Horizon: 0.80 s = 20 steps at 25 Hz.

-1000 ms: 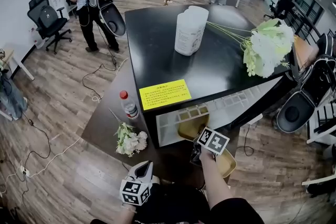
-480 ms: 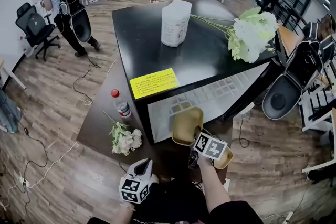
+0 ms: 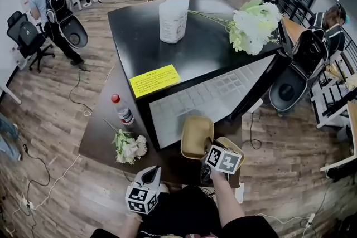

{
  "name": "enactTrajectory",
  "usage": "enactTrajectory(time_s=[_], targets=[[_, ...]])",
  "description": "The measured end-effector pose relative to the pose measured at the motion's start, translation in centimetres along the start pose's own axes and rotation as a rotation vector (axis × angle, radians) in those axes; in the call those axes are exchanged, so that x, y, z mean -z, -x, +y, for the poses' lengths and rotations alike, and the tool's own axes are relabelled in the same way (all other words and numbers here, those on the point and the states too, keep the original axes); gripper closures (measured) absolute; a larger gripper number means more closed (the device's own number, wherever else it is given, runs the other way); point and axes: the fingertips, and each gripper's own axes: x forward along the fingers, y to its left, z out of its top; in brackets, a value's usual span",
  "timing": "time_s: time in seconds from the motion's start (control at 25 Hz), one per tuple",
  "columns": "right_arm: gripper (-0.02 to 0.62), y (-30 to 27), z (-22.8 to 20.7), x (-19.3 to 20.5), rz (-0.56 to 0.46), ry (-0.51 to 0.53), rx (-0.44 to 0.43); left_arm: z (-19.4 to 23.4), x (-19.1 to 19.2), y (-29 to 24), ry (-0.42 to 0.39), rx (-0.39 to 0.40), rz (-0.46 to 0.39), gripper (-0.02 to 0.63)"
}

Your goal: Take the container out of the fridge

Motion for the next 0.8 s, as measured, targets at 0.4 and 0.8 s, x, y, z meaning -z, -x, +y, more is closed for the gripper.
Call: enactTrajectory(time_s=[0.4, 0.8], targets=[[0.554, 1.2, -0.2, 3.4, 0.028, -0.018, 0.013, -0.3, 0.0, 0.0, -0.022, 0.039, 0.005, 0.598], [0.554, 1.7, -0.3, 7.1, 0.081, -0.028, 0.036, -0.7, 0.6, 0.5, -0.023, 0.068, 0.019, 0.598]])
